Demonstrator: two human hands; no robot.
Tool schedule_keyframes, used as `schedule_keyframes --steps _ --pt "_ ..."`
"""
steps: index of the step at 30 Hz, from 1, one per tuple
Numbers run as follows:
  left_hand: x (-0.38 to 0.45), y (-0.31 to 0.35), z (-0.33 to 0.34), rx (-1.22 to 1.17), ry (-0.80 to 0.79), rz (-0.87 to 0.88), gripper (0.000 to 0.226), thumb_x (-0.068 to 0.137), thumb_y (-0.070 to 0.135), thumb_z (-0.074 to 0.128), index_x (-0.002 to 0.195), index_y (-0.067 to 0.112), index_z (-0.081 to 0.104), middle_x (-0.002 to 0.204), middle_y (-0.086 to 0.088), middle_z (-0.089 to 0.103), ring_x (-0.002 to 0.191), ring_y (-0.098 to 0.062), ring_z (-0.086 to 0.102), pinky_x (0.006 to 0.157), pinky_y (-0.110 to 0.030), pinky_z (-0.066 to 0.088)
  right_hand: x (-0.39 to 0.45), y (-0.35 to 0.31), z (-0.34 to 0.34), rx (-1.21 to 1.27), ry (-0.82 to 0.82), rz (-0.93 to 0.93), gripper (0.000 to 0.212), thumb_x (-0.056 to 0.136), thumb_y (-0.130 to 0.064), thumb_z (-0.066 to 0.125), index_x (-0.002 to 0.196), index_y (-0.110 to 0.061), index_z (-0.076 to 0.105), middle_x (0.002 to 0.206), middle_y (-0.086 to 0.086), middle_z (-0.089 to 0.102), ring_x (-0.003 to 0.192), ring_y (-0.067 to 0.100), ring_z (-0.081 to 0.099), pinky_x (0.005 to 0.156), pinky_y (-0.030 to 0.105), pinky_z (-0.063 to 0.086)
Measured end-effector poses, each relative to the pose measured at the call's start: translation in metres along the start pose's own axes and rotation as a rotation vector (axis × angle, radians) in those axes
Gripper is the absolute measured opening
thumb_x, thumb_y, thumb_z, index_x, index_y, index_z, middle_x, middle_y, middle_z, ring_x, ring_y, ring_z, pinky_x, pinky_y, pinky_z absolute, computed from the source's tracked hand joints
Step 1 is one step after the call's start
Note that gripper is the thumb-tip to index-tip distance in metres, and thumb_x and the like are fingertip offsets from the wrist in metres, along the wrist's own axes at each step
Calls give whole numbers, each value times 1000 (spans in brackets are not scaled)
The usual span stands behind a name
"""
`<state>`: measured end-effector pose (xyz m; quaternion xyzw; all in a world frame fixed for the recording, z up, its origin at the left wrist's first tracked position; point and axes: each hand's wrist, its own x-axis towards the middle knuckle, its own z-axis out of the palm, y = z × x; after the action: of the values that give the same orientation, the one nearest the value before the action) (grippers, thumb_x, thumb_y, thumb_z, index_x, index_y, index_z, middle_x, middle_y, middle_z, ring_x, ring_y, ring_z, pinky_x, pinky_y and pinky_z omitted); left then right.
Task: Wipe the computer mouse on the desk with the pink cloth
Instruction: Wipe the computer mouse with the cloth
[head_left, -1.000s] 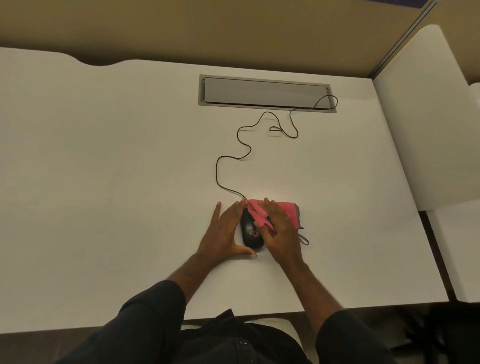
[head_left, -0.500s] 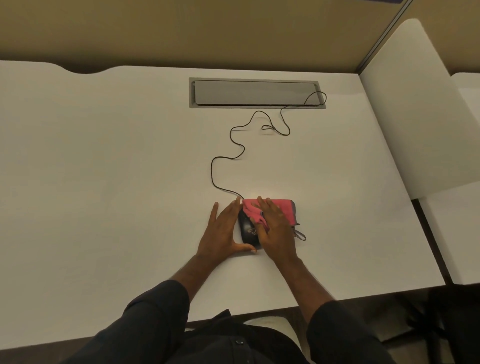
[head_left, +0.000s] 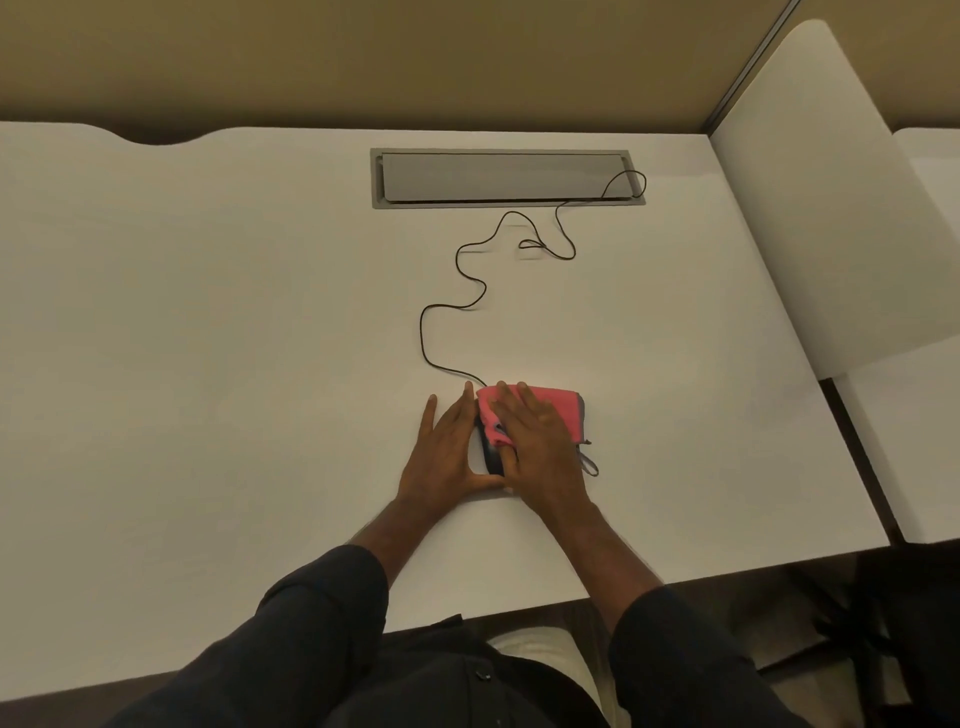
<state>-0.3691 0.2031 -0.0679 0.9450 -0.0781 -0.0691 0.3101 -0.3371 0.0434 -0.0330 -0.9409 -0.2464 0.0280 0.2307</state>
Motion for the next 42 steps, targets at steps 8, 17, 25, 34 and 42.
schedule_keyframes --steps 8,17,25,34,42 --pt "-2 1 -1 -36 13 -10 114 64 97 31 149 29 -3 164 -9 13 151 -20 16 123 -50 -3 -11 8 -1 -59 11 -163 55 92 -16 53 146 -12 43 153 5 38 146 26 26 114 52 27" --pt "-2 -1 -1 -41 61 -9 123 60 95 43 155 20 19 164 -3 9 150 -11 8 123 -45 -5 -41 13 4 68 83 -71 57 90 -11 57 145 -8 42 151 5 41 145 18 28 117 46 28" --pt "-1 -3 -1 -26 34 -33 126 58 88 60 155 18 22 163 -3 12 150 -19 16 123 -46 -4 -31 24 -3 141 146 84 52 91 -9 57 142 -9 48 145 6 50 140 19 39 113 46 35" --pt "0 -3 -1 -17 26 -34 126 58 96 47 155 22 17 163 -3 18 150 -16 18 123 -49 -1 9 14 -3 84 57 141 50 93 -20 54 143 -15 48 144 6 52 137 23 43 113 48 32" --pt "-1 -1 -2 -7 33 -5 117 65 89 49 155 20 18 163 -6 19 150 -17 20 122 -52 1 -21 15 5 87 65 -94 54 94 -17 51 146 -9 42 151 6 42 145 19 29 118 44 26"
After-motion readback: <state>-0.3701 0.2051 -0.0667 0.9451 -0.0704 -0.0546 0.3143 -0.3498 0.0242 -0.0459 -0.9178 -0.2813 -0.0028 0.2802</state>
